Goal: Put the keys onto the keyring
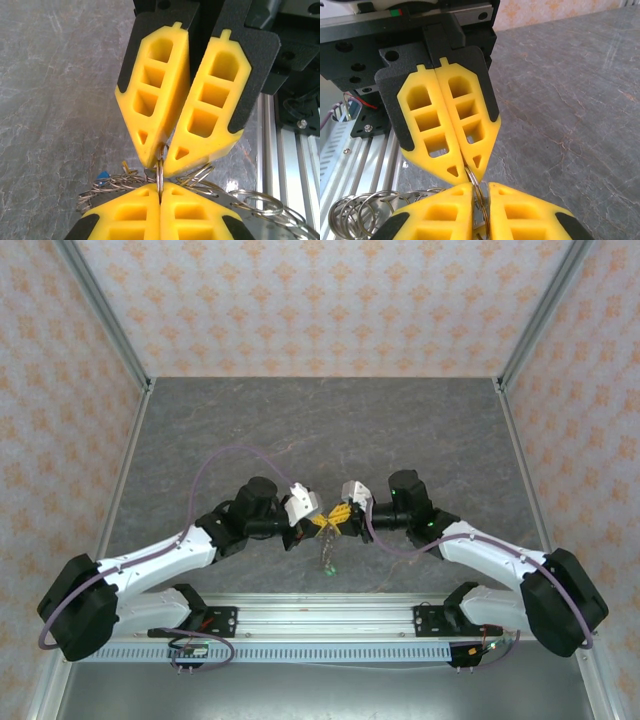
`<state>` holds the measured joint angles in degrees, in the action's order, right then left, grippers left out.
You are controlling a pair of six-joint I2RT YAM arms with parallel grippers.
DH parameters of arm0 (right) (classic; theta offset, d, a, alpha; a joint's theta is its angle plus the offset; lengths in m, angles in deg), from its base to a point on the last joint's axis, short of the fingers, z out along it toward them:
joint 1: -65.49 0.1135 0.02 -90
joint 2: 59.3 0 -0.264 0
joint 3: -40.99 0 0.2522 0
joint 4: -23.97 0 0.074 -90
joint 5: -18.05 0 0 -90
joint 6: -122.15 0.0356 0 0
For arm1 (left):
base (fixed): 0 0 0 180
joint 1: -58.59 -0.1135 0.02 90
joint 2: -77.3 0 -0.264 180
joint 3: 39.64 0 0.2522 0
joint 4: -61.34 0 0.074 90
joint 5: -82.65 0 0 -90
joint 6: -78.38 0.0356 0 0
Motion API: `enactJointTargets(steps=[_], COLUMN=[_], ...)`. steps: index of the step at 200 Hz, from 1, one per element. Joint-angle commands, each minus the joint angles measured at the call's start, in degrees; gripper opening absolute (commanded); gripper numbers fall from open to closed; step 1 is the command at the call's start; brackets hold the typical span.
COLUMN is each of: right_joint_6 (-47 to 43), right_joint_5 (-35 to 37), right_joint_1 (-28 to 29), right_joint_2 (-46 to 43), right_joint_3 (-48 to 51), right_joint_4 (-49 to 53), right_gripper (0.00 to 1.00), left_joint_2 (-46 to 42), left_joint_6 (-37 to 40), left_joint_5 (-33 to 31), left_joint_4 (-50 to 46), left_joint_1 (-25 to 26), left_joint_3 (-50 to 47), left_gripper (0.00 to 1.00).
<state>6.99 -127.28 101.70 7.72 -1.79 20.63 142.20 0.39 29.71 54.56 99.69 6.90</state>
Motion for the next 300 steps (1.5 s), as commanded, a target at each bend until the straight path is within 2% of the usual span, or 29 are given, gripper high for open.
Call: enactJointTargets(steps=[1, 93, 109, 122, 135, 155, 178, 196, 272, 300], right_joint_6=[1.12, 2.72, 2.61, 3.06, 2.81, 1.05, -4.16, -7.37, -10.60, -10.78], right_joint_5=[-1.95, -4.90, -4.96, -3.79, -3.20, -3.07, -2.16, -1.36, -1.47, -1.78], right_joint_1=[-0.67, -1.17, -1.11, -1.16, -1.14, -1.14, -0.84, -0.44, 0.54, 0.89], right_joint_2=[0.54, 4.30, 4.75, 4.78, 4.19, 2.78, 1.56, 1.27, 1.14, 1.09], right_joint_3=[1.13, 0.11, 0.10, -0.03, -0.29, -2.00, -5.34, -7.43, -10.40, -11.04], right_joint_4=[-4.34, -6.25, -6.25, -6.19, -5.55, -1.73, 7.14, 12.33, 17.13, 16.94], right_gripper=[0.15, 0.14, 0.10, 0.02, 0.00, 0.00, 0.00, 0.00, 0.00, 0.00], left_joint_2=[-2.66, -3.28, -3.58, -3.99, -4.31, -3.87, -3.19, -2.25, 1.40, 3.10], left_joint_6=[-3.21, -4.63, -4.72, -4.69, -3.64, 0.84, 4.97, 6.90, 9.04, 9.70], left_joint_5=[0.73, 1.36, 1.10, 0.50, -0.72, -2.06, -3.12, -3.48, -1.57, 1.31], left_joint_4=[8.49, 10.67, 10.68, 10.28, 7.44, -1.14, -7.44, -10.59, -13.99, -15.10], left_joint_1=[-0.51, -0.52, -0.50, -0.51, -0.50, -0.44, -0.43, -0.44, -0.44, -0.38], left_joint_3=[-1.41, -2.54, -2.60, -2.70, -2.14, 0.31, 2.39, 4.07, 8.39, 9.89], left_gripper=[0.00, 0.00, 0.00, 0.00, 0.00, 0.15, 0.21, 0.22, 0.22, 0.21])
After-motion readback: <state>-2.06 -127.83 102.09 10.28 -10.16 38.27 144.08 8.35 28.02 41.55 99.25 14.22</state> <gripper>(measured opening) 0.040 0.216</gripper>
